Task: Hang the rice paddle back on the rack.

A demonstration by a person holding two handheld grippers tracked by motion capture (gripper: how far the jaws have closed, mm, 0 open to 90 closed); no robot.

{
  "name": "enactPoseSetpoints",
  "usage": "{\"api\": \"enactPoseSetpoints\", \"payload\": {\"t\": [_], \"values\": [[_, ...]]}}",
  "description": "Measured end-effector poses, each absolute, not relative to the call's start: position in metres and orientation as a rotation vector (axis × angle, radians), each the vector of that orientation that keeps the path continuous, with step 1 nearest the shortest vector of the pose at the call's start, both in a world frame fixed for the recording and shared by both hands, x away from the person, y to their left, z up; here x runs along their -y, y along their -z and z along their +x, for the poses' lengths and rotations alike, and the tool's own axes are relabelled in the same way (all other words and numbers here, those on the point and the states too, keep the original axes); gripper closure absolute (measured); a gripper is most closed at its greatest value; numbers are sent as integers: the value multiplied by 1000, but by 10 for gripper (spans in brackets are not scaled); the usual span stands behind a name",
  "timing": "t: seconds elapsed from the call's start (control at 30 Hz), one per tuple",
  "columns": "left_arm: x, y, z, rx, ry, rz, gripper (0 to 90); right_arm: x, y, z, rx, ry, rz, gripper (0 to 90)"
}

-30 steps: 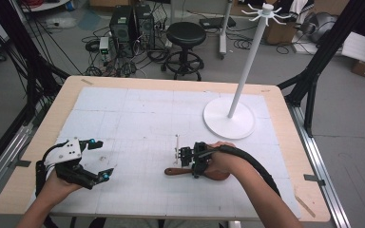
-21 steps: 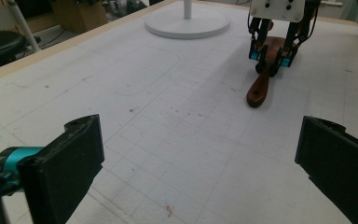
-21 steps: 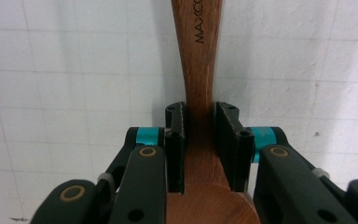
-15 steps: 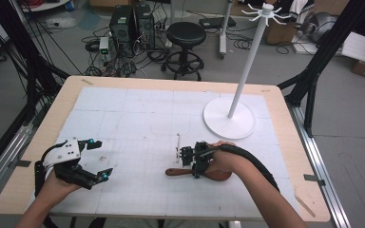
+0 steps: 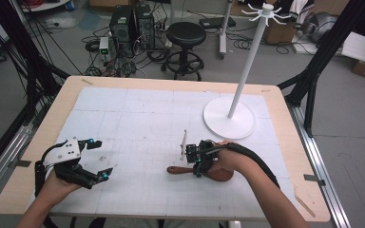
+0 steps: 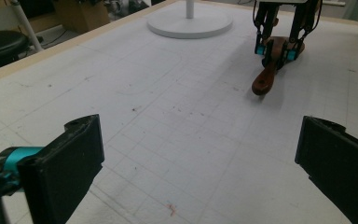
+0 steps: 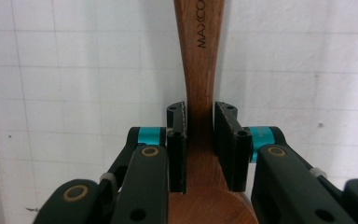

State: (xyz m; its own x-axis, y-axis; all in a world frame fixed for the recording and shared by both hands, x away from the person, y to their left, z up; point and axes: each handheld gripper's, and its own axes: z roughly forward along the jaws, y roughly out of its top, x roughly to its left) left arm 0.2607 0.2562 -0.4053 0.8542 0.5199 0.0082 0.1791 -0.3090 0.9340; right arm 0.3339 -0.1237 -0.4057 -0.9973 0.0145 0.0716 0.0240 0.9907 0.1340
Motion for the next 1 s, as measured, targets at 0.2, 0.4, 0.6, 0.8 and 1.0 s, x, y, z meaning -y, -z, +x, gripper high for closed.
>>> {"api": "enactPoseSetpoints", "payload": {"t": [0.2, 0.4, 0.6, 0.8, 1.0], "values": [[-256, 405, 260, -524, -371, 1882, 17, 132, 398, 335, 3063, 293, -53, 756], [-256, 406, 261, -522, -374, 1885, 17, 142, 388, 335, 3061, 383, -81, 758], [-256, 405, 261, -523, -376, 1885, 17, 150, 379, 336, 3062, 450, -105, 760], [-256, 406, 260, -525, -374, 1882, 17, 155, 374, 336, 3056, 489, -120, 762], [-256, 405, 260, -526, -375, 1884, 18, 160, 369, 337, 3039, 523, -133, 763]]}}
